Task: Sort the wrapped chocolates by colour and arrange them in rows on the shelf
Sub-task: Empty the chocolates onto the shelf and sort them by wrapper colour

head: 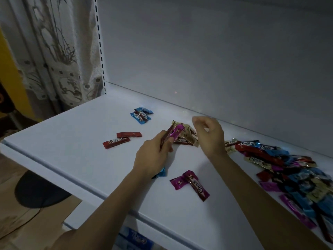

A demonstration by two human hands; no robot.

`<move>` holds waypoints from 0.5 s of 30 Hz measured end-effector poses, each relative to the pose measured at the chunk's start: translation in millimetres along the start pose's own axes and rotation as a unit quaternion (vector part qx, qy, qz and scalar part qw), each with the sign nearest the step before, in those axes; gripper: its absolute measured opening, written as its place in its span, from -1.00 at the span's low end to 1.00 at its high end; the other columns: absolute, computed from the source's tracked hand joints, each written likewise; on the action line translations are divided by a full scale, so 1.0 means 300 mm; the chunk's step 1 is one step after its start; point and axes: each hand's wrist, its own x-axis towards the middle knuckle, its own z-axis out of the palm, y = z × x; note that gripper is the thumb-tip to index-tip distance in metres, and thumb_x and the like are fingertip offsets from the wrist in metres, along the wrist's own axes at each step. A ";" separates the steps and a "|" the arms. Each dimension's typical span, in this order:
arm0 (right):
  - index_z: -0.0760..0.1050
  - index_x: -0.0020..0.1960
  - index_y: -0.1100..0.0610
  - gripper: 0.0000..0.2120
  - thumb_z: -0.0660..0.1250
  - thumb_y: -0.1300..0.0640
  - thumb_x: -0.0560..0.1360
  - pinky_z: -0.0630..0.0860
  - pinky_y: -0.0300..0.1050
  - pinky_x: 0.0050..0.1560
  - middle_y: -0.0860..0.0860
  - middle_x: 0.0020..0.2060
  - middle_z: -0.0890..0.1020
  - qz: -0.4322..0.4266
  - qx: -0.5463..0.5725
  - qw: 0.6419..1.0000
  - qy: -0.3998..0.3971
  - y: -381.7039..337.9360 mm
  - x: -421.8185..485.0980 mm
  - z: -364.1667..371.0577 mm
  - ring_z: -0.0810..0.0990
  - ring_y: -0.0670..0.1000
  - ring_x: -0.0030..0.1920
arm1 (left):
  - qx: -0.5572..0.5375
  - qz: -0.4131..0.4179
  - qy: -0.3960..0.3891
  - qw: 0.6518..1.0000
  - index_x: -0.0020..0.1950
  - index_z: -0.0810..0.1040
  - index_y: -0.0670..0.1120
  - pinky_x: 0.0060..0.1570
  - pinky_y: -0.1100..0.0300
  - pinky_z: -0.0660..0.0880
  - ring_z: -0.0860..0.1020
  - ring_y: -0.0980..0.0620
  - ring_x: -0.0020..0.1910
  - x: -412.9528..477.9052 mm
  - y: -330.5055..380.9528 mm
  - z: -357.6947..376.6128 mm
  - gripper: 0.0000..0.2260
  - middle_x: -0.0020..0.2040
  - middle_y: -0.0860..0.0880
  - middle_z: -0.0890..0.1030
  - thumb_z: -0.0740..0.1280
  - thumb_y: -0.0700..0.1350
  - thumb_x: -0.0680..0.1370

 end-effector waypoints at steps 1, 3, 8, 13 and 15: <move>0.57 0.05 -0.04 -0.87 0.31 -0.01 0.54 0.45 -0.22 0.10 -0.08 0.02 0.58 -0.015 0.031 0.998 -0.047 -0.028 -0.006 -0.006 0.52 -0.07 0.10 | -0.005 0.002 0.003 1.000 0.20 0.46 0.06 -0.04 0.10 0.51 0.58 0.07 -0.08 0.001 -0.001 0.001 -0.76 -0.12 0.16 0.62 0.09 0.09 0.66; 0.53 0.20 0.02 -0.74 0.35 0.04 0.52 0.47 -0.28 0.10 -0.08 0.04 0.58 -0.007 0.050 0.984 -0.171 -0.086 -0.019 -0.006 0.53 -0.16 0.08 | -0.014 0.008 0.006 1.000 0.19 0.48 0.05 -0.05 0.09 0.51 0.58 0.05 -0.09 0.000 -0.002 0.001 -0.77 -0.13 0.14 0.63 0.10 0.07 0.66; 0.55 -0.02 0.19 -0.90 0.39 0.19 0.49 0.52 -0.25 -0.36 0.06 -0.16 0.62 0.062 0.138 0.963 -0.224 -0.160 -0.040 0.017 0.59 -0.07 -0.24 | -0.057 -0.003 0.019 0.998 0.21 0.50 0.00 -0.01 0.09 0.52 0.60 0.04 -0.07 -0.009 0.002 -0.004 -0.74 -0.13 0.08 0.64 0.14 0.07 0.64; 0.55 -0.03 0.14 -0.95 0.35 0.16 0.53 0.46 -0.35 -0.45 -0.01 -0.24 0.64 0.188 0.232 0.952 -0.069 -0.143 0.022 -0.025 0.59 -0.13 -0.35 | -0.056 -0.011 0.015 0.998 0.06 0.51 0.06 -0.06 0.12 0.52 0.58 0.13 -0.13 -0.004 0.002 -0.006 -0.82 -0.17 0.15 0.63 0.15 0.07 0.64; 0.55 -0.09 0.12 -0.95 0.33 0.20 0.54 0.42 -0.38 -0.48 0.02 -0.25 0.64 0.193 0.202 0.959 -0.035 -0.098 0.040 -0.042 0.57 -0.13 -0.37 | -0.070 -0.016 0.025 0.997 0.03 0.50 0.09 -0.07 0.11 0.52 0.58 0.13 -0.14 -0.003 0.002 -0.008 -0.85 -0.18 0.15 0.63 0.15 0.06 0.64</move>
